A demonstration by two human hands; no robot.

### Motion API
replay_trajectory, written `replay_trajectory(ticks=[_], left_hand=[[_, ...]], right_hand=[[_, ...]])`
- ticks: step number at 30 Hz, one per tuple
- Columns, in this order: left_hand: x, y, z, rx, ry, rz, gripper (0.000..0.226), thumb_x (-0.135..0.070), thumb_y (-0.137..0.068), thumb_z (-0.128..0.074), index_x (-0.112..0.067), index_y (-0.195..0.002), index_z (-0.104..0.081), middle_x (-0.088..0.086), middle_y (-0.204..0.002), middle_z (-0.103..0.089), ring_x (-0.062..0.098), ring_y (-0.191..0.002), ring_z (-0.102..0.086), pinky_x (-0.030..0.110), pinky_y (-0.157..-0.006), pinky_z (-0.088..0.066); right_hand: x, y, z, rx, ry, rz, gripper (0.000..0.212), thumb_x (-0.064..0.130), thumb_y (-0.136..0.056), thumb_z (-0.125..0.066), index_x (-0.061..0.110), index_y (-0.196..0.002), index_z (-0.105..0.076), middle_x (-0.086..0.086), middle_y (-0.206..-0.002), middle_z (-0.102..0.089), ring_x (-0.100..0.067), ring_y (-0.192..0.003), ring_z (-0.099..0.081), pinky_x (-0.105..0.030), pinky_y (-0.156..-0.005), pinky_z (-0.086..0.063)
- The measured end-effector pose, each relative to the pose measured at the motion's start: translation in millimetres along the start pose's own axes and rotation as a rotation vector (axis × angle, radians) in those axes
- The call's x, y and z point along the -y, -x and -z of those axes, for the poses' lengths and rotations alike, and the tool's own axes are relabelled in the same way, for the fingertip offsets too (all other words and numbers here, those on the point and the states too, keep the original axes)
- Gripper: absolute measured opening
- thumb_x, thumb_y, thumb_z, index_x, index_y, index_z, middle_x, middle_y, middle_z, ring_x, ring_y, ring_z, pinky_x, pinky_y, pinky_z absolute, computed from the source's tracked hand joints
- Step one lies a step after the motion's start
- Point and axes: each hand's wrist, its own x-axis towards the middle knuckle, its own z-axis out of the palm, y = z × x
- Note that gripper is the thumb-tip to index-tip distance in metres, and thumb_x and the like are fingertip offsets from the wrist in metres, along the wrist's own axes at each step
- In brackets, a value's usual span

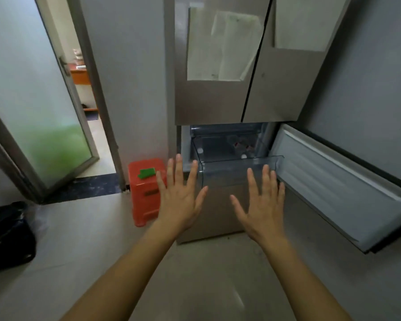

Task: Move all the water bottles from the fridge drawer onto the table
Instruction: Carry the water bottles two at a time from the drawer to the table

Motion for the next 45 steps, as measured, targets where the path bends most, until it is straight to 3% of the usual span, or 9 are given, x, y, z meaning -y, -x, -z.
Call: replay_trajectory(ticks=[4,11,15,19,29,35,39,45], left_hand=[[-34,-76,-25,0.096,-0.013,-0.086,0.074,-0.066,-0.096,-0.013,-0.033,-0.154,0.018,0.008,-0.156,0.038,0.029,-0.145,0.033,0.062,-0.118,0.008],[-83,-161,-100,0.299,-0.074,-0.169,0.073,-0.067,-0.097,-0.012,-0.033,-0.154,0.019,0.01,-0.157,0.036,0.032,-0.146,0.031,0.062,-0.118,0.011],[-96,-198,-151,0.417,-0.116,-0.106,0.075,-0.067,-0.097,-0.011,-0.031,-0.155,0.019,0.011,-0.156,0.036,0.033,-0.146,0.029,0.06,-0.116,0.013],[-102,-242,-180,0.518,-0.161,-0.01,0.076,-0.067,-0.098,-0.013,-0.026,-0.158,0.011,0.013,-0.163,0.021,0.032,-0.151,0.017,0.061,-0.118,0.004],[-97,-309,-226,0.552,-0.059,0.264,0.074,-0.065,-0.099,-0.019,-0.025,-0.159,-0.001,0.014,-0.166,0.005,0.031,-0.153,0.003,0.056,-0.12,-0.013],[-64,-347,-263,0.526,-0.023,0.346,0.067,-0.057,-0.1,-0.032,-0.02,-0.155,-0.022,0.023,-0.159,-0.021,0.042,-0.141,-0.029,0.053,-0.111,-0.034],[-40,-370,-286,0.59,-0.036,0.376,0.067,-0.054,-0.101,-0.035,-0.022,-0.157,-0.016,0.027,-0.161,-0.007,0.046,-0.142,-0.024,0.054,-0.11,-0.033],[-20,-389,-312,0.64,-0.004,0.41,0.073,-0.052,-0.099,-0.042,-0.032,-0.158,-0.003,0.027,-0.161,0.013,0.05,-0.146,-0.012,0.054,-0.115,-0.027]], right_hand=[[-49,-50,-10,-0.007,0.005,-0.099,0.083,0.064,-0.096,-0.038,0.022,-0.161,-0.008,-0.015,-0.167,0.009,-0.032,-0.154,0.008,-0.053,-0.123,0.0],[-134,-116,-61,0.025,-0.025,-0.22,0.082,0.065,-0.097,-0.035,0.022,-0.161,-0.007,-0.017,-0.166,0.002,-0.034,-0.153,0.003,-0.053,-0.122,-0.001],[-176,-161,-110,0.171,-0.012,-0.2,0.083,0.066,-0.097,-0.03,0.021,-0.161,-0.003,-0.017,-0.166,0.005,-0.034,-0.153,0.005,-0.054,-0.123,-0.004],[-208,-215,-144,0.3,-0.055,-0.145,0.081,0.067,-0.097,-0.026,0.023,-0.16,-0.002,-0.018,-0.166,0.003,-0.035,-0.153,0.003,-0.056,-0.122,-0.006],[-221,-332,-215,0.545,-0.034,0.07,0.077,0.068,-0.097,-0.023,0.022,-0.158,-0.02,-0.018,-0.161,-0.025,-0.035,-0.15,-0.015,-0.054,-0.121,-0.013],[-208,-376,-257,0.795,0.003,0.105,0.073,0.065,-0.1,-0.027,0.016,-0.153,-0.031,-0.02,-0.155,-0.036,-0.038,-0.141,-0.032,-0.048,-0.112,-0.032],[-204,-398,-283,0.877,-0.016,0.093,0.067,0.056,-0.099,-0.045,0.014,-0.15,-0.036,-0.02,-0.15,-0.04,-0.039,-0.136,-0.038,-0.046,-0.11,-0.037],[-202,-415,-327,1.008,-0.016,0.026,0.071,0.053,-0.097,-0.052,0.019,-0.155,-0.029,-0.019,-0.157,-0.031,-0.038,-0.14,-0.035,-0.045,-0.109,-0.037]])
